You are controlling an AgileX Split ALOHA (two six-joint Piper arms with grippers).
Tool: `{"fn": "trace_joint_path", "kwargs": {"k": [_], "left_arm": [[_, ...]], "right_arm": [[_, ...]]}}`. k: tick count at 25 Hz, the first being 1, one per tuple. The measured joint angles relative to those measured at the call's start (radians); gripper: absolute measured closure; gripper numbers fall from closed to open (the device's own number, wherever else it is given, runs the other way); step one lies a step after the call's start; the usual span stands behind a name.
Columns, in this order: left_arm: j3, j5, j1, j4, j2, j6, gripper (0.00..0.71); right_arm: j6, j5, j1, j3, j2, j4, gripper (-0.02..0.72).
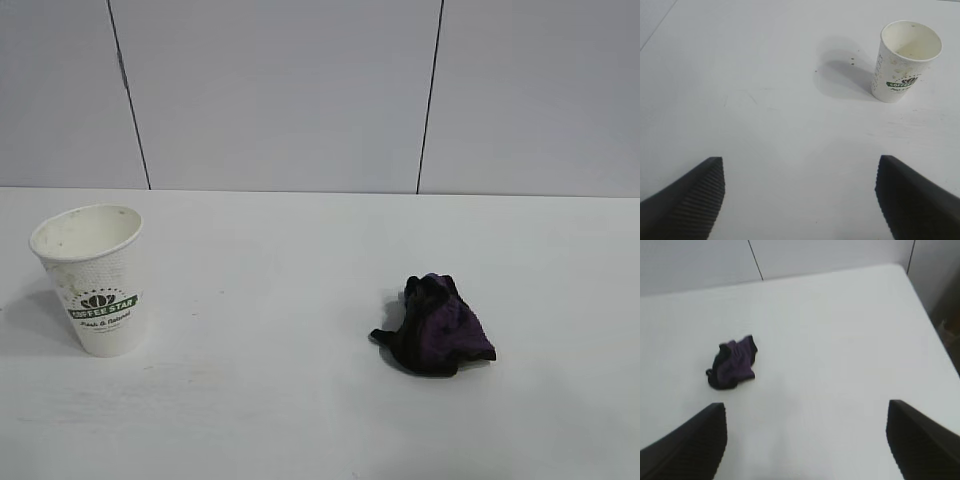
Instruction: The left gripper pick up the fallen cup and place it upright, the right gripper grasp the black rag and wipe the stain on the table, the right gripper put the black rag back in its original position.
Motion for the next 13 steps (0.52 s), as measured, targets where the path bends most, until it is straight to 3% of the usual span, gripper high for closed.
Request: {"fn": "trace_joint_path", "kwargs": {"k": [4,13], "left_arm": [[0.0,0.0,0.0,0.0,0.0,0.0,0.116],[0.0,0.0,0.0,0.0,0.0,0.0,0.116]], "right_arm": [[0.0,-0.024,0.043,0.085,0.0,-0.007,0.114],[0.0,-0.034,0.072,0.089,0.002,-0.027,0.114]]}}
